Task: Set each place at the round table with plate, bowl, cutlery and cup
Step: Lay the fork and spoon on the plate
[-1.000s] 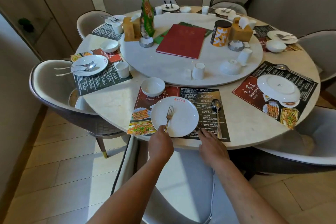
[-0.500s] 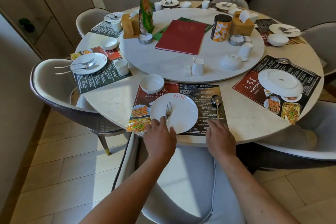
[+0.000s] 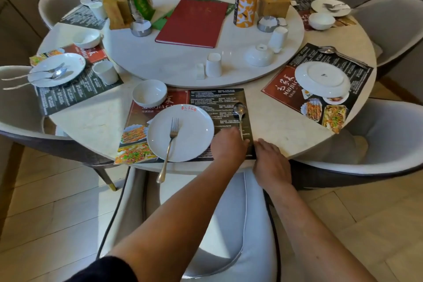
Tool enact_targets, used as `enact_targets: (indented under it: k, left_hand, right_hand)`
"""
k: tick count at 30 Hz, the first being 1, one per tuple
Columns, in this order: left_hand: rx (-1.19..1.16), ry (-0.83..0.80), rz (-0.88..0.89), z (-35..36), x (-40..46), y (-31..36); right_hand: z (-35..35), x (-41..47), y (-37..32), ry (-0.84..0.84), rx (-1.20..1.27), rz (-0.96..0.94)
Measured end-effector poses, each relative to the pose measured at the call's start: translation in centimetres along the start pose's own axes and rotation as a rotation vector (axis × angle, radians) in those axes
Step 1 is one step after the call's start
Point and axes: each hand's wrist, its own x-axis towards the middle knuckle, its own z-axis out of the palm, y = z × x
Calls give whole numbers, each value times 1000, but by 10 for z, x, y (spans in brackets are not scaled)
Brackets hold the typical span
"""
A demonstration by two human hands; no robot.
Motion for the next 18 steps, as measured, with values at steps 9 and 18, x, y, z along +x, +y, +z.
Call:
enact_targets:
  k: [9,18]
  left_hand:
    - [-13,-85,-126,6,14,18]
    - [-233,-9,-216,-29,-17,-10]
  right_hand:
    - [-3,0,5,-59,-2,-38]
    - [-16,0,4,-186,37,-32]
